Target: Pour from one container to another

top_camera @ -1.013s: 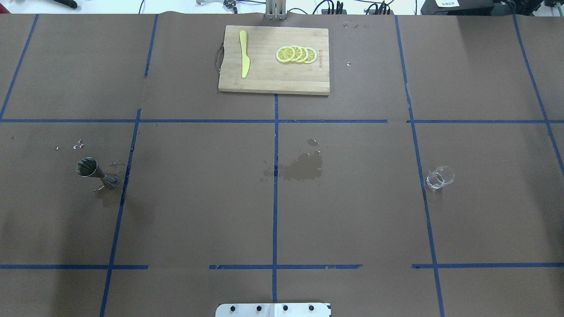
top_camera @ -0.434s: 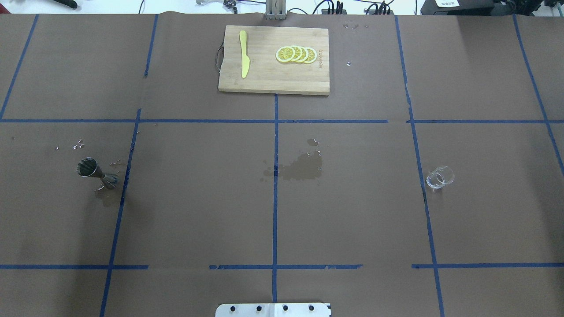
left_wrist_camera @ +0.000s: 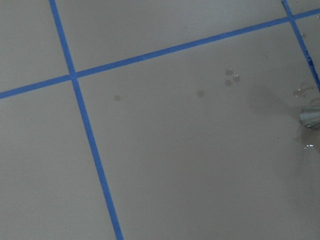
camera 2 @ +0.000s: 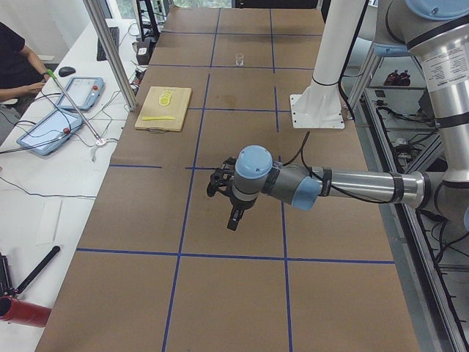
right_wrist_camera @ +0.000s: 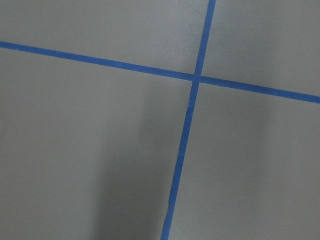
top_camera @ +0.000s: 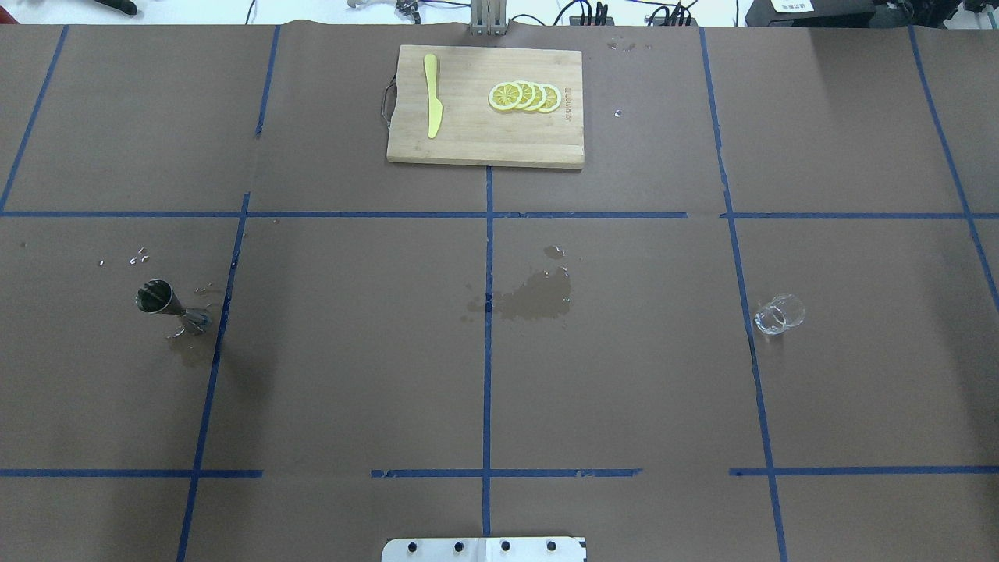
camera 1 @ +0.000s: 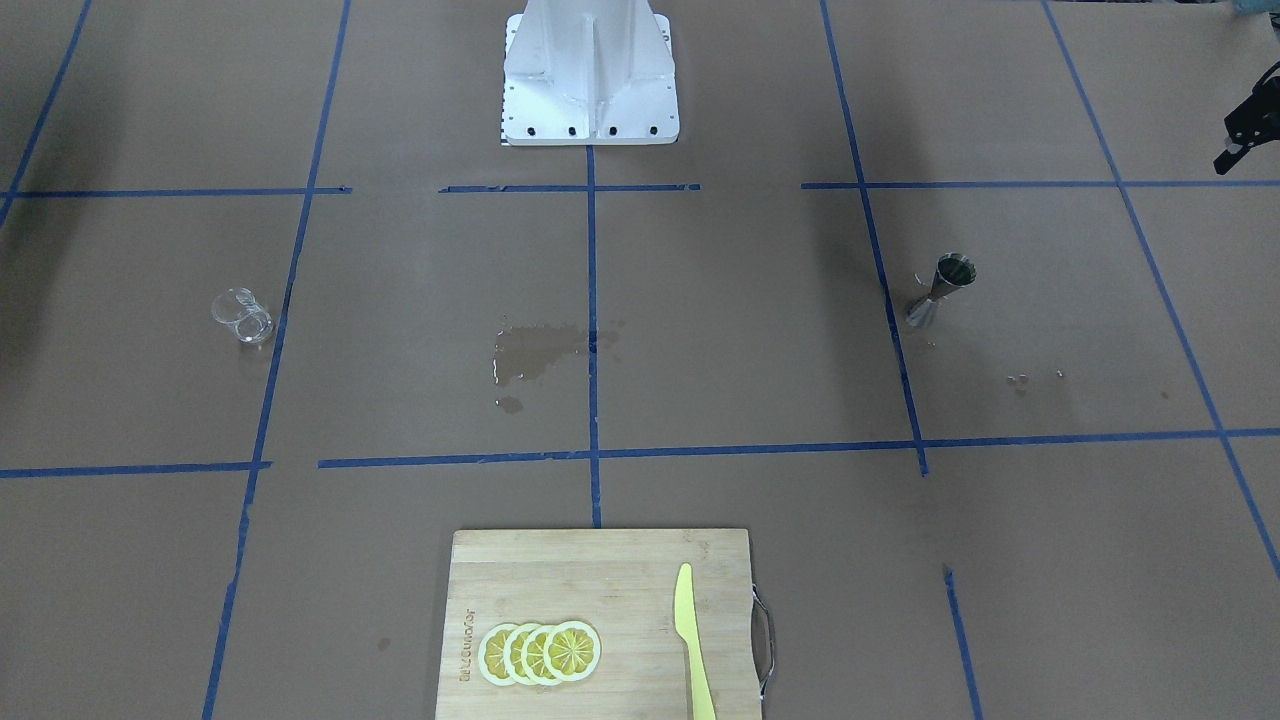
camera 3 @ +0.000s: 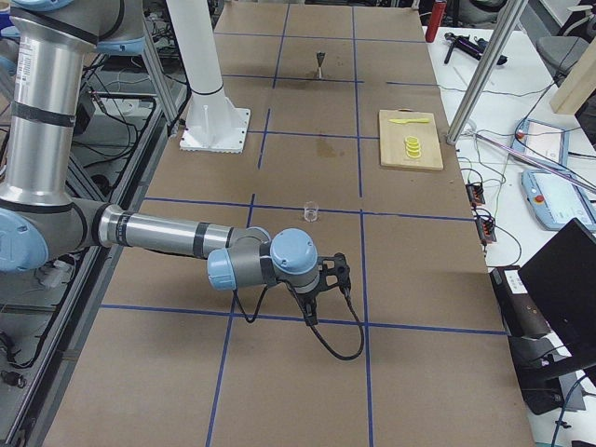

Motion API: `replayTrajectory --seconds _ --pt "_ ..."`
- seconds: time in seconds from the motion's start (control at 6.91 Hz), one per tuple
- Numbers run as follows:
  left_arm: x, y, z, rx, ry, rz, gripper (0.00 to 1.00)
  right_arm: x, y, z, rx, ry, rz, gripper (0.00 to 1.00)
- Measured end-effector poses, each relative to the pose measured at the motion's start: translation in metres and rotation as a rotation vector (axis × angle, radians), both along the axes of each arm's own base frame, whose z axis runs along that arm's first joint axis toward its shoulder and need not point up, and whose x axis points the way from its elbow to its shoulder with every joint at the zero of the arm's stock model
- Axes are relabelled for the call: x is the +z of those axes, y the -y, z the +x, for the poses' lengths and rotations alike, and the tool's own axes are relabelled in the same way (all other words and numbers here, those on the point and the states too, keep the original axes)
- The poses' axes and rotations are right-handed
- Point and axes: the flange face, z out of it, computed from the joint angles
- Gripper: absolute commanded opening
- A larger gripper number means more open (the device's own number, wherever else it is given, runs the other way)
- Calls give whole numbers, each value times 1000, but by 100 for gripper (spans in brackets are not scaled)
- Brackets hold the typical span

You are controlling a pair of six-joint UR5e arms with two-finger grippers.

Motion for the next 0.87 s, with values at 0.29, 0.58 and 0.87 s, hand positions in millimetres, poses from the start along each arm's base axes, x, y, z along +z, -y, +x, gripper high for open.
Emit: replayTrajectory --seconds 0.29,0.58,0.87 --pt "14 26 -33 -43 121 20 100 -5 4 -1 0 -36 14 100" --pt "30 34 -50 -78 131 -5 100 -17 14 -25 -57 -25 6 100" --pt "30 25 -47 -74 67 -15 100 -60 41 -40 -95 -31 -74 100"
